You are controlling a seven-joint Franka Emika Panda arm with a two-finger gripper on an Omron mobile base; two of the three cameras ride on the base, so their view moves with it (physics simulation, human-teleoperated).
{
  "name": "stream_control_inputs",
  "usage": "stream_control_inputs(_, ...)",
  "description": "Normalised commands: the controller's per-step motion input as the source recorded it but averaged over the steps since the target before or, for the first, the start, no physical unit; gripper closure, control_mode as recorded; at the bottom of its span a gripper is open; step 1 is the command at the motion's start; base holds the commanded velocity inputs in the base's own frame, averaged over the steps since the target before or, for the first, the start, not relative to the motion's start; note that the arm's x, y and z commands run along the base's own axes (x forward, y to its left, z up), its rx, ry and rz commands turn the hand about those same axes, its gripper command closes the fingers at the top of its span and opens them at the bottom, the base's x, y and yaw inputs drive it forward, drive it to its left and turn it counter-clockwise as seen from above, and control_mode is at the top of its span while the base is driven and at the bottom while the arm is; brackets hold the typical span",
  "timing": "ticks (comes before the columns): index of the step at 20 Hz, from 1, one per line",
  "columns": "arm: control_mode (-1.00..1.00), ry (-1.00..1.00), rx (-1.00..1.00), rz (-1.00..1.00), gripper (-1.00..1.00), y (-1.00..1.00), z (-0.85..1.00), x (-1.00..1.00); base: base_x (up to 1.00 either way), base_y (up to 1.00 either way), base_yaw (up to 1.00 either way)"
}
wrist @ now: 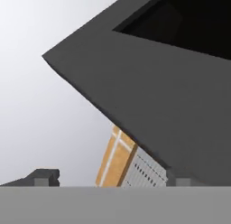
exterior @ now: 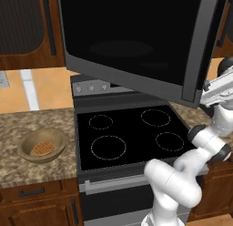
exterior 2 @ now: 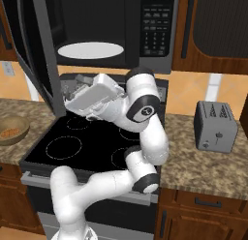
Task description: Open the microwave, place the bowl with waffle inside the microwave, then close the microwave door and turn it on.
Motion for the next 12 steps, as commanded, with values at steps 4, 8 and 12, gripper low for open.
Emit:
stream_control_inputs(4,-1.0,-0.22,-0.47,-0.18,-1.0,1.0,0.0,-0.22,0.0,0.0,0.0)
stream_control_inputs(8,-1.0,-0.37,-0.57,-0.1,-1.0,1.0,0.27,-0.52,0.0,0.0,0.0)
stream_control_inputs(12,-1.0,-0.19,-0.44,-0.26,-1.0,1.0,0.62,0.22,0.0,0.0,0.0)
